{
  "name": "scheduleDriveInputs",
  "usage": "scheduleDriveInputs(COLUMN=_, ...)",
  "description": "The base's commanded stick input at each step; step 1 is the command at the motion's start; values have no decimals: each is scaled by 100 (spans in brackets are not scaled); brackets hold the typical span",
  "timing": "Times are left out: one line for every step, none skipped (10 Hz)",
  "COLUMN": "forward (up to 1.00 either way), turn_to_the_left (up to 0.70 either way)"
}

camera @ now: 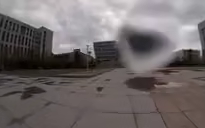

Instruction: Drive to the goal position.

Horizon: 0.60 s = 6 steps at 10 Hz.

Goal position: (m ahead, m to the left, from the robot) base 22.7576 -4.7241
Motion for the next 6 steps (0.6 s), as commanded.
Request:
scheduleDriveInputs(forward=70, turn_to_the_left=0)
scheduleDriveInputs(forward=70, turn_to_the_left=0)
scheduleDriveInputs(forward=70, turn_to_the_left=0)
scheduleDriveInputs(forward=70, turn_to_the_left=0)
scheduleDriveInputs(forward=70, turn_to_the_left=0)
scheduleDriveInputs(forward=70, turn_to_the_left=0)
